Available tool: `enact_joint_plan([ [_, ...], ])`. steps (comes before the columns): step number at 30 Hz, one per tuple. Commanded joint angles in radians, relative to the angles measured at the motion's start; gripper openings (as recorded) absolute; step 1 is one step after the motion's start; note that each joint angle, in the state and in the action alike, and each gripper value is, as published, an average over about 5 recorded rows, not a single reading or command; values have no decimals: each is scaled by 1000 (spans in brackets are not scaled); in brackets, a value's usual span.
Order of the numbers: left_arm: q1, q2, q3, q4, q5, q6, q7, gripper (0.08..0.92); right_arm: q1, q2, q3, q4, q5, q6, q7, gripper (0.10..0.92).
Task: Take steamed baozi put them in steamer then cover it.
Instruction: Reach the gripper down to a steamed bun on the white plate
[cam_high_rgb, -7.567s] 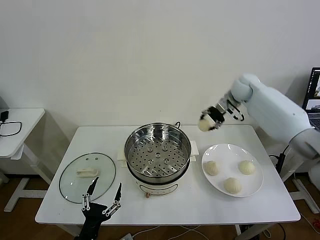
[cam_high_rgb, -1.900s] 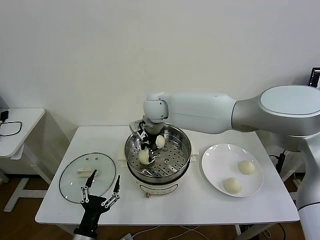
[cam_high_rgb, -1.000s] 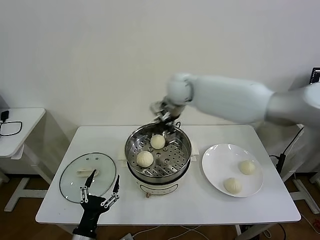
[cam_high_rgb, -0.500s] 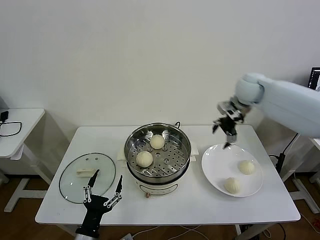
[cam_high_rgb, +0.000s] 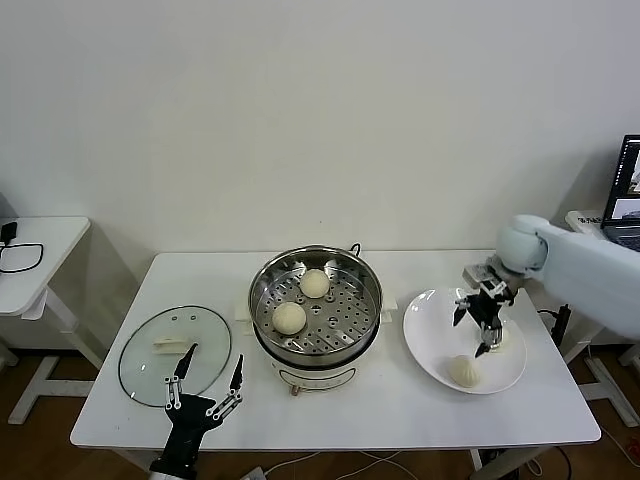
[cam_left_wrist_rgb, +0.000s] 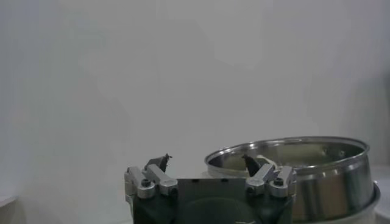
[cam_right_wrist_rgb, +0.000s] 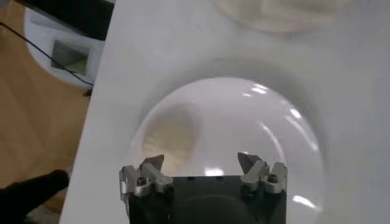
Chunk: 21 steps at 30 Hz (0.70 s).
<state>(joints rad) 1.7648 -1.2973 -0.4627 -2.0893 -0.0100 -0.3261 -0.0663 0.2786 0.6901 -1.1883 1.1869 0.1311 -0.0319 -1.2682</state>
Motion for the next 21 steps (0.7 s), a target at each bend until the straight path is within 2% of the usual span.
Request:
enact_joint_plan([
  [1, -1, 0, 0, 2, 0, 1, -1, 823, -114, -18, 46, -7, -27, 11, 12, 823],
  [14, 1, -1, -7, 7, -2, -2, -3, 823, -130, -1, 50, -23, -39, -8, 37, 818],
  [21, -1, -3, -10, 6, -3, -2, -4, 823, -131, -4, 50, -22, -41, -10, 36, 688],
])
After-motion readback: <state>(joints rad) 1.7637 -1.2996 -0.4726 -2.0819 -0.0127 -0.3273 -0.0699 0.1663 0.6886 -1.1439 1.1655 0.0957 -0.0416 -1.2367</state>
